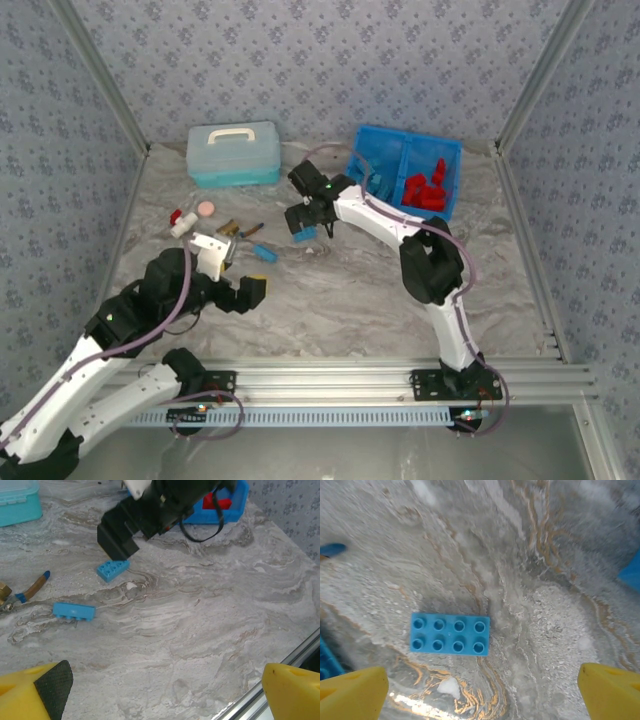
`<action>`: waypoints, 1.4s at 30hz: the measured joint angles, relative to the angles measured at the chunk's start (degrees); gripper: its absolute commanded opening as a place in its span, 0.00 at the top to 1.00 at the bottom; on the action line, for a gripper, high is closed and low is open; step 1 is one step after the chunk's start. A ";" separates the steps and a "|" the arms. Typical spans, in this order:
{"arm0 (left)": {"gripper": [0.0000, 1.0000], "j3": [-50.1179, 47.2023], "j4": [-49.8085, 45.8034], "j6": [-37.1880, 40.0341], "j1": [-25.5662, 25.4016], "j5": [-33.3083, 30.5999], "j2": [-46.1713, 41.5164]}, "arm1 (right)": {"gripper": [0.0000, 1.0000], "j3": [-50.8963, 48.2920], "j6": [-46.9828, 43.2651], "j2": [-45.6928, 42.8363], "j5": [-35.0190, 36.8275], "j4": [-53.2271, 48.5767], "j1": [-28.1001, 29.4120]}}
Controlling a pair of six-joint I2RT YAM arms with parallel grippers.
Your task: Sort the legos into containers by color
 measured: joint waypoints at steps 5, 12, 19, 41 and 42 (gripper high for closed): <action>0.01 -0.02 0.02 -0.46 0.00 0.00 -0.28 | 0.00 0.17 0.11 3.91 -1.46 0.15 0.13; 0.01 -0.02 0.00 -0.63 0.00 0.00 -0.26 | 0.00 2.38 0.20 8.46 -4.74 0.61 0.52; 0.01 -0.02 0.00 -0.61 0.00 0.00 -0.26 | 0.18 4.48 0.68 10.71 -5.33 1.16 0.50; 0.01 -0.02 -0.33 -0.61 0.00 -0.02 -0.26 | 0.47 8.09 -0.76 -1.25 2.40 -2.34 -2.64; 0.01 -0.02 -0.33 -0.61 0.00 -0.02 -0.26 | 0.47 8.09 -1.22 -3.30 3.45 -2.08 -3.69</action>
